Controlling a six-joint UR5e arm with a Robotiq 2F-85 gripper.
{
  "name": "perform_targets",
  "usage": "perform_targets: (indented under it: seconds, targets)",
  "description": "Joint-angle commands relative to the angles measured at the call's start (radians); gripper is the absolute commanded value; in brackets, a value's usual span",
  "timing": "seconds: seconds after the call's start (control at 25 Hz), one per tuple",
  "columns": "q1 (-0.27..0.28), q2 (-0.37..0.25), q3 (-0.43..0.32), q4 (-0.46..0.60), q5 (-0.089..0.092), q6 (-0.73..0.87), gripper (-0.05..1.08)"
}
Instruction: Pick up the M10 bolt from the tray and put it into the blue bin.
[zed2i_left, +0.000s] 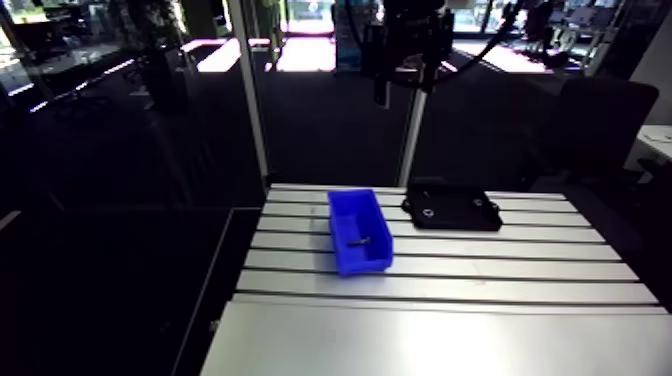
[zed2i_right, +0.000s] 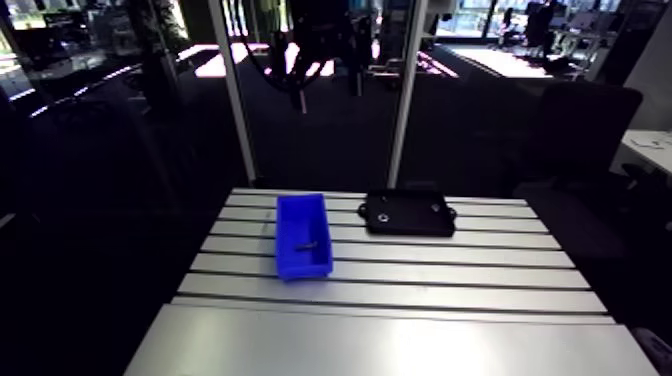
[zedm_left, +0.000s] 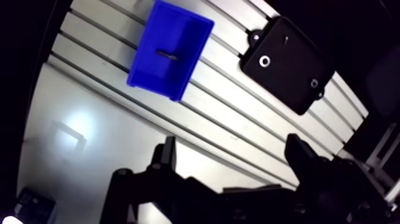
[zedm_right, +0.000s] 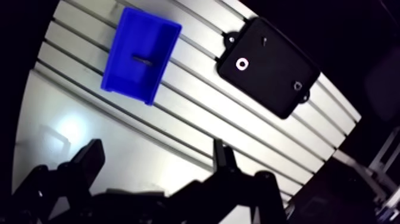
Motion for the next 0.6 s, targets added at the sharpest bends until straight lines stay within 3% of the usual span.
perform_targets:
  seconds: [0.04,0.16,0.32,0.6]
  targets:
    - [-0.095,-0.026,-0.044,0.131,0.003,0.376,0.02]
    - [-0.107,-0.026,-0.044,0.167,0.004,0.424,0.02]
    - [-0.107,-0.037,-0.078,0.188,0.021,0.444,0.02]
    - [-0.105,-0.022,-0.139,0.177,0.020,0.444,0.02]
